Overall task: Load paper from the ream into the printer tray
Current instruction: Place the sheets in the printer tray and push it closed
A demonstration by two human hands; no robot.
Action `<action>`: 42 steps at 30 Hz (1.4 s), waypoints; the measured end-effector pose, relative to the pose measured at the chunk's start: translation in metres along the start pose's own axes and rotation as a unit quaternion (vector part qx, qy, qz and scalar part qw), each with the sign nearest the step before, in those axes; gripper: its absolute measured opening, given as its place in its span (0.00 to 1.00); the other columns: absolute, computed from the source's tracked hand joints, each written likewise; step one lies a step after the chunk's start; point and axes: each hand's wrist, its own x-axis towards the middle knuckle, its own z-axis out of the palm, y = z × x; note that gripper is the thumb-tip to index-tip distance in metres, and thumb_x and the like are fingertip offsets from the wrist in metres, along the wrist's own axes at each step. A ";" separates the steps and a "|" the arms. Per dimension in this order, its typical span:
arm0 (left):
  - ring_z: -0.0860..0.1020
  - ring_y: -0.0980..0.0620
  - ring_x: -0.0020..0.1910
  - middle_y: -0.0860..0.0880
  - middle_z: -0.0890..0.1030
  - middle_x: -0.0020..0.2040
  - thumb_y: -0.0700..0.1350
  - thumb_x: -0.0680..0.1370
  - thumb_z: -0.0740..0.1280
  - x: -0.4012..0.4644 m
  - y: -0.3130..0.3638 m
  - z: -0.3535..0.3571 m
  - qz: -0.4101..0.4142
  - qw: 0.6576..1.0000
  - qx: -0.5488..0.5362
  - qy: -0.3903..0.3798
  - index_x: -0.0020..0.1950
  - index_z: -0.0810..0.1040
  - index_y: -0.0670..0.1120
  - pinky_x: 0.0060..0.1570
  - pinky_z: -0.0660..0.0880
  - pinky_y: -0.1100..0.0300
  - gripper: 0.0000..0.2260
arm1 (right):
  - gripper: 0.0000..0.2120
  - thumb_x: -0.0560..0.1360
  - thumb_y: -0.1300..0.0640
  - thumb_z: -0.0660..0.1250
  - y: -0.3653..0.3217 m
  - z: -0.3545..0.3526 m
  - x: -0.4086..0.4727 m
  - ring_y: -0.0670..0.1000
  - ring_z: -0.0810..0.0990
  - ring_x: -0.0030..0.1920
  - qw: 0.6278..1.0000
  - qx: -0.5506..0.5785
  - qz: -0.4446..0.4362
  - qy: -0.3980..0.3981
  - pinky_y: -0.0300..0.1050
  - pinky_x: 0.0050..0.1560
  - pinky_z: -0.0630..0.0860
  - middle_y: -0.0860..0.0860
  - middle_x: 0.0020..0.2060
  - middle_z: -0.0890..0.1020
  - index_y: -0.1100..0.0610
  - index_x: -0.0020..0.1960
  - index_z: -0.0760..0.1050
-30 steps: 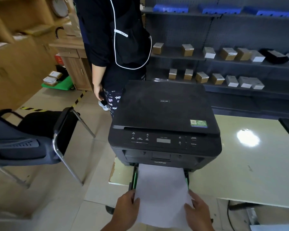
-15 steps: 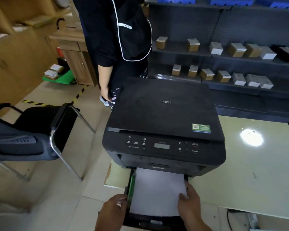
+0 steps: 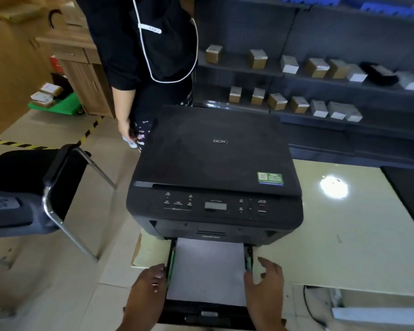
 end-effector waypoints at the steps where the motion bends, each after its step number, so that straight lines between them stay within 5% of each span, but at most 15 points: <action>1: 0.80 0.52 0.41 0.45 0.82 0.46 0.33 0.73 0.66 0.001 0.001 0.003 0.001 1.000 -0.010 -0.001 0.49 0.78 0.56 0.42 0.76 0.67 0.17 | 0.22 0.69 0.55 0.75 0.008 -0.004 0.002 0.57 0.78 0.52 1.000 -0.023 0.018 -0.002 0.55 0.55 0.78 0.56 0.54 0.78 0.58 0.61 0.76; 3: 0.79 0.51 0.44 0.45 0.82 0.49 0.34 0.74 0.65 0.001 0.007 0.008 0.005 1.000 -0.006 -0.017 0.56 0.78 0.49 0.48 0.76 0.58 0.14 | 0.22 0.67 0.51 0.77 0.019 -0.006 0.003 0.56 0.80 0.48 0.998 -0.040 0.046 -0.031 0.50 0.52 0.78 0.55 0.48 0.82 0.59 0.57 0.80; 7: 0.78 0.51 0.46 0.46 0.80 0.53 0.37 0.75 0.64 -0.002 0.019 0.012 0.009 0.998 0.024 -0.051 0.63 0.74 0.42 0.51 0.72 0.59 0.16 | 0.05 0.68 0.57 0.75 0.018 -0.007 0.001 0.51 0.80 0.38 0.998 -0.036 0.030 -0.042 0.44 0.43 0.76 0.51 0.39 0.85 0.55 0.44 0.82; 10: 0.77 0.51 0.46 0.48 0.78 0.52 0.37 0.75 0.64 -0.004 0.024 0.010 -0.002 0.998 0.041 -0.040 0.64 0.73 0.42 0.51 0.72 0.59 0.17 | 0.02 0.68 0.59 0.74 0.019 -0.006 0.005 0.52 0.82 0.38 0.998 -0.040 0.038 -0.039 0.44 0.42 0.77 0.51 0.38 0.86 0.53 0.40 0.82; 16: 0.75 0.65 0.39 0.65 0.76 0.40 0.36 0.74 0.62 -0.005 0.033 0.012 0.015 0.997 0.056 -0.059 0.60 0.76 0.47 0.36 0.68 0.75 0.16 | 0.01 0.69 0.59 0.73 0.019 -0.006 0.009 0.52 0.80 0.35 0.996 -0.045 0.051 -0.049 0.41 0.38 0.72 0.51 0.34 0.85 0.56 0.40 0.84; 28: 0.78 0.49 0.47 0.47 0.82 0.54 0.40 0.74 0.64 0.004 0.022 0.024 -0.037 0.998 0.049 -0.016 0.64 0.74 0.45 0.46 0.72 0.59 0.17 | 0.12 0.70 0.64 0.70 0.011 -0.005 0.010 0.51 0.78 0.30 0.994 -0.093 0.011 -0.057 0.42 0.31 0.73 0.54 0.30 0.84 0.54 0.30 0.76; 42: 0.80 0.54 0.41 0.52 0.82 0.45 0.42 0.73 0.64 0.004 0.019 0.022 0.019 0.995 0.082 -0.050 0.58 0.76 0.48 0.39 0.77 0.58 0.13 | 0.07 0.72 0.62 0.69 0.011 0.001 0.009 0.49 0.79 0.31 0.990 -0.130 -0.011 -0.063 0.41 0.31 0.75 0.51 0.31 0.82 0.57 0.36 0.80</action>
